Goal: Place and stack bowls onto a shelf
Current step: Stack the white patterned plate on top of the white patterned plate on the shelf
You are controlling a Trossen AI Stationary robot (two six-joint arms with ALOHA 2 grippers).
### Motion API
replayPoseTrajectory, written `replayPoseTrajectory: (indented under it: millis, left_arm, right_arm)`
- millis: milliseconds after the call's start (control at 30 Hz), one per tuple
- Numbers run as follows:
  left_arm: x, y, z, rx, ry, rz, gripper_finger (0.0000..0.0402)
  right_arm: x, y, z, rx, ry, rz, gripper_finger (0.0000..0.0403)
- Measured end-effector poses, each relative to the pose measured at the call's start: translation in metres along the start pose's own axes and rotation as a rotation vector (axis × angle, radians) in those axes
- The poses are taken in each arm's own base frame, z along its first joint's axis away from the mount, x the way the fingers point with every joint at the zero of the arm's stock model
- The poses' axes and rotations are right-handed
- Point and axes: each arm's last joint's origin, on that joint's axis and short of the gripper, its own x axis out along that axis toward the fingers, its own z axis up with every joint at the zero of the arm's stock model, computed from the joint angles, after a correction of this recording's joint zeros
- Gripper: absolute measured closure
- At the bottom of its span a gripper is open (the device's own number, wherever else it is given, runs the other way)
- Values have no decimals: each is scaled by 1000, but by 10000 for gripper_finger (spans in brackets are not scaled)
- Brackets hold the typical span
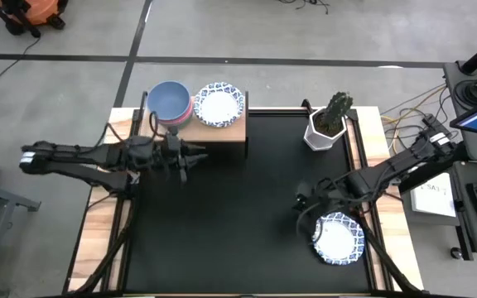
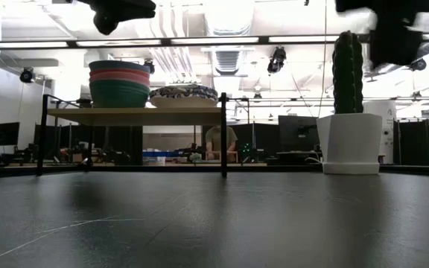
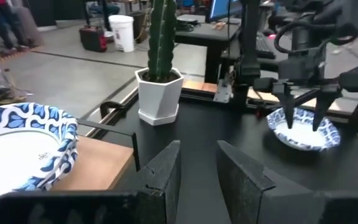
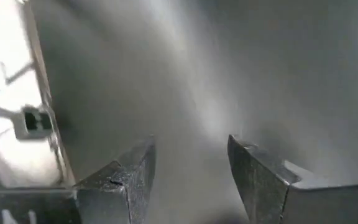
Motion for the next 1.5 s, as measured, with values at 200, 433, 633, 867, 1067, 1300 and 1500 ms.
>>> replayPoseTrajectory:
  millis: [200,433,633,867,1067,1300,1500]
  left_arm:
    - [0,-16,-5,35,12,27,318]
    - [7,-19,-8,65,32,31,318]
    - [9,-20,-9,83,32,31,318]
    - [8,-20,-8,104,27,31,318]
    - [8,-20,-8,112,21,30,318]
    - [8,-20,-4,149,-12,28,318]
    - [5,-20,0,179,-44,27,318]
  right_arm:
    - [25,2,-27,342,440,-123,216]
    - [55,14,-52,460,583,-252,216]
    - [77,21,-61,488,600,-267,216]
    - [90,23,-63,492,607,-309,237]
    - [95,22,-64,494,600,-331,315]
    - [79,31,-54,454,579,-236,389]
    - [50,51,-20,305,413,-107,390]
